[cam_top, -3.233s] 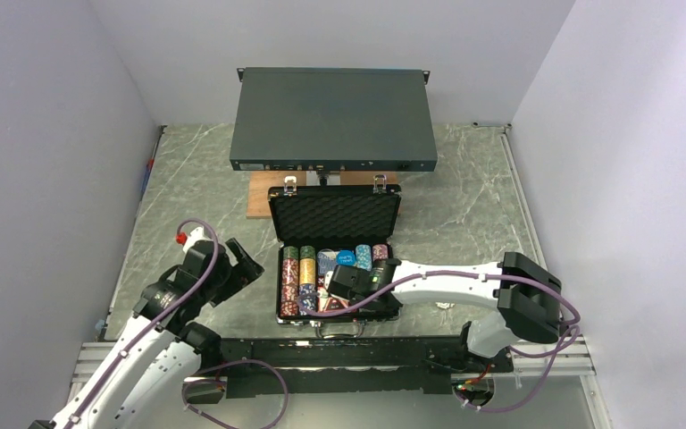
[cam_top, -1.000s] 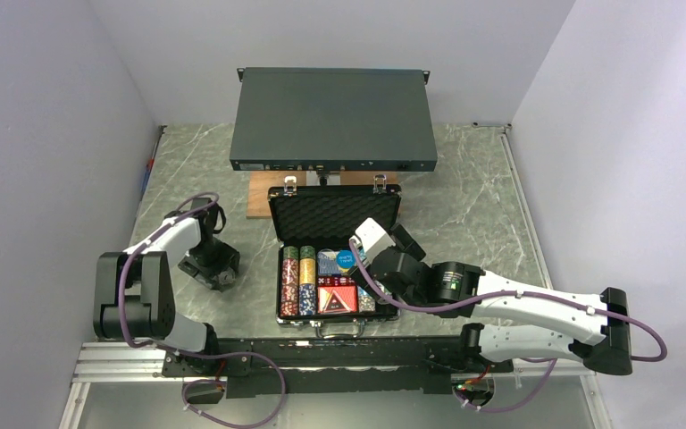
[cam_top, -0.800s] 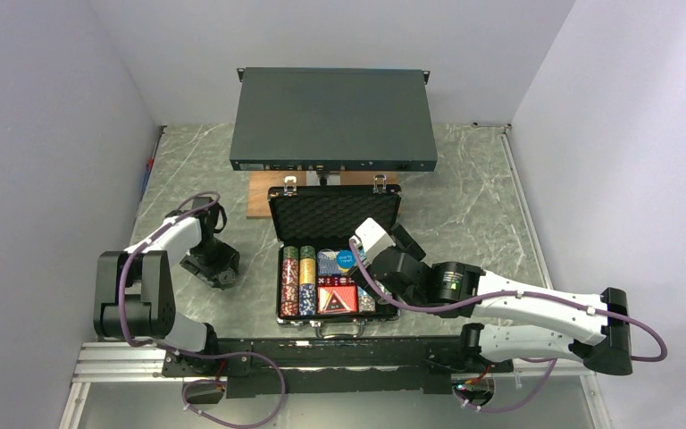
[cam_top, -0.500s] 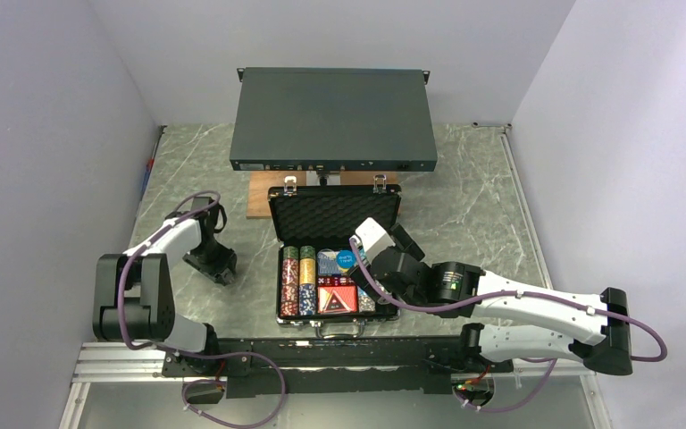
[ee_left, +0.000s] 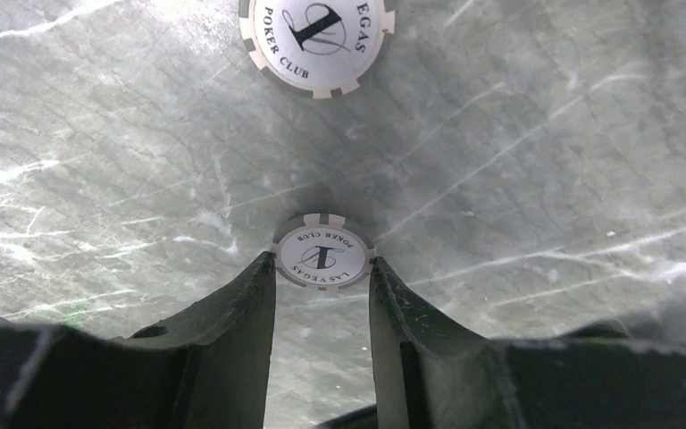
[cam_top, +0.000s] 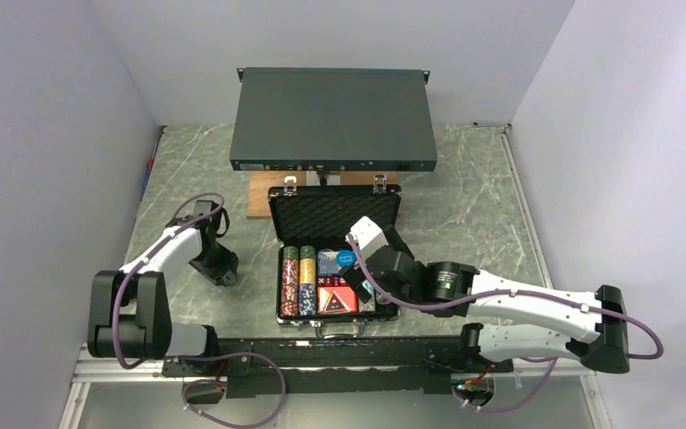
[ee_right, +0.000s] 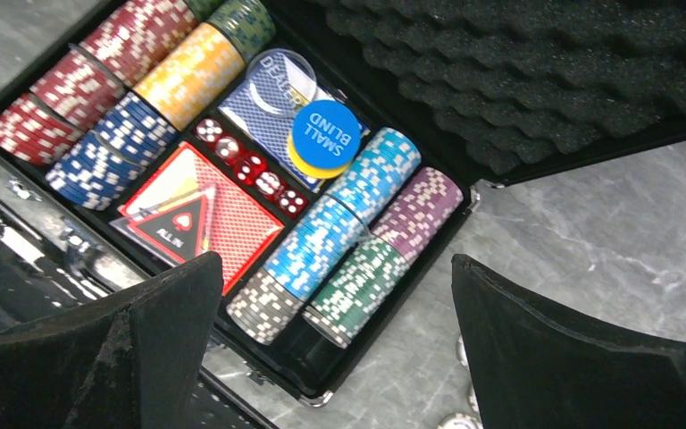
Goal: Pack up texas hold em set
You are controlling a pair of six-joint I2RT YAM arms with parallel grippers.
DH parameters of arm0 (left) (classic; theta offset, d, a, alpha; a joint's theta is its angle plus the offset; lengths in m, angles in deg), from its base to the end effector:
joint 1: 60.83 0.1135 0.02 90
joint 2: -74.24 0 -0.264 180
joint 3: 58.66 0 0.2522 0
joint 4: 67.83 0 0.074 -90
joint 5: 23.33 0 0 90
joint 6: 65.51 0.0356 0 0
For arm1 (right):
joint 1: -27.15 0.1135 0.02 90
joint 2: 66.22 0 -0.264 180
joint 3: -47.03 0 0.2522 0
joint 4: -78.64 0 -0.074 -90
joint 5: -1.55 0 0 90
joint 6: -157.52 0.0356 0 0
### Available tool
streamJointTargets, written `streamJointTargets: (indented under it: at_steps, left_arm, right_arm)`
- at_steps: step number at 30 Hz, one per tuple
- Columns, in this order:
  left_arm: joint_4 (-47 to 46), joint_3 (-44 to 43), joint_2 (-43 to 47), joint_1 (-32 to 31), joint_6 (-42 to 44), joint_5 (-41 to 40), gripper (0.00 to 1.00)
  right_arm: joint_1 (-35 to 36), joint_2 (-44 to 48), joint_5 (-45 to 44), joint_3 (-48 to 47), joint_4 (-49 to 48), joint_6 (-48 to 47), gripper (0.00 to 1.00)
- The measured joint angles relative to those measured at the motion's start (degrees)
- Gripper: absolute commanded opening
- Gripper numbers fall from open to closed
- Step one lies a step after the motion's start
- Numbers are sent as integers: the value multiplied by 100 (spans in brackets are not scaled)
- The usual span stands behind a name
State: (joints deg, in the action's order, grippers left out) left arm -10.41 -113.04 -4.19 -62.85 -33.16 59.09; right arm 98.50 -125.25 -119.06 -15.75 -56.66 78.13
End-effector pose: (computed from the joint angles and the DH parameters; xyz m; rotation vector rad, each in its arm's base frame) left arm 0.2136 -0.0028 0.1613 -1.3877 2.5991 0.0600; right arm 0.0859 0.1978 0.2878 -0.8595 2.0002 0.2001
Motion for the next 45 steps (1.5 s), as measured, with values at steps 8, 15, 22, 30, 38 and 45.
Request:
streamJointTargets:
  at_steps: [8, 15, 22, 30, 38, 45]
  left_arm:
    - [70, 164, 1005, -72, 133, 87, 9]
    - [166, 411, 2258, -223, 107, 756, 5]
    - [13, 575, 3042, -1023, -553, 1637, 6]
    - [-61, 461, 3145, -1886, -1180, 1821, 28]
    - [535, 216, 3123, -1366, -619, 813, 80]
    - [1082, 219, 3069, -249, -31, 149, 95]
  right_arm:
    - [-59, 125, 352, 144, -444, 417, 100]
    - [-599, 632, 1095, 1054, -1751, 1307, 100]
    - [-640, 63, 1799, 1580, -3613, 1853, 100]
    - [-328, -1379, 2085, 1530, -4804, 2146, 100]
    - [-317, -1119, 1773, 1532, -4734, 2120, 100]
    - [-317, -892, 1718, 1532, -4400, 1827, 100]
